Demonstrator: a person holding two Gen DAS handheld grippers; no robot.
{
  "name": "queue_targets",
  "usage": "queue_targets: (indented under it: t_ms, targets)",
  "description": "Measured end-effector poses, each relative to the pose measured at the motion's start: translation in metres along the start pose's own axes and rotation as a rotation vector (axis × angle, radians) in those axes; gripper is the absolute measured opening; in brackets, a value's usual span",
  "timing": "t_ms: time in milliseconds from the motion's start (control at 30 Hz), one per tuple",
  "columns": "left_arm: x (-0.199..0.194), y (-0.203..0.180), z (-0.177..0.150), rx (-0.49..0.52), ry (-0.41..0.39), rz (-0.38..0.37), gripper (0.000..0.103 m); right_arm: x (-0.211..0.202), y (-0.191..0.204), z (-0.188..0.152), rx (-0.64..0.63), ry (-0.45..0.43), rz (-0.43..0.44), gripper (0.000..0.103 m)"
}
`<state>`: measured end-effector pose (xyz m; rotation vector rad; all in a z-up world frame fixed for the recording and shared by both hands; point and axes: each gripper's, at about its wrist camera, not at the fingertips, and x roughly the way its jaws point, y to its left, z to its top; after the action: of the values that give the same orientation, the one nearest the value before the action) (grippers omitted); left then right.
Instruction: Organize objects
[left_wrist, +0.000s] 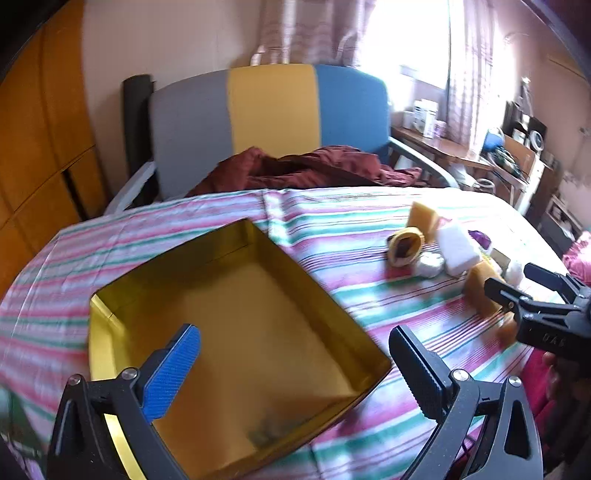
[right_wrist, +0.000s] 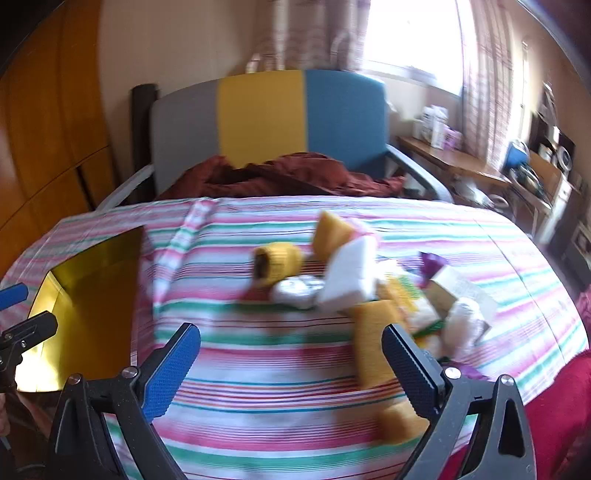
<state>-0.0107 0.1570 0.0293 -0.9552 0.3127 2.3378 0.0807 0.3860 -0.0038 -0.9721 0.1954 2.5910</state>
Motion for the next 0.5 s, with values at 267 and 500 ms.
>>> queue_targets:
  t_ms: [267,500]
  targets:
    - [0.033,-0.032,0.039,0.036,0.014,-0.079,0.103,0.012,-0.058,0.023,0.149,0.052,-0.021,0.101]
    - [0.069,-0.055,0.066,0.061,0.047,-0.118,0.102,0.026,-0.092,0.05,0.199,0.045,-0.043,0.101]
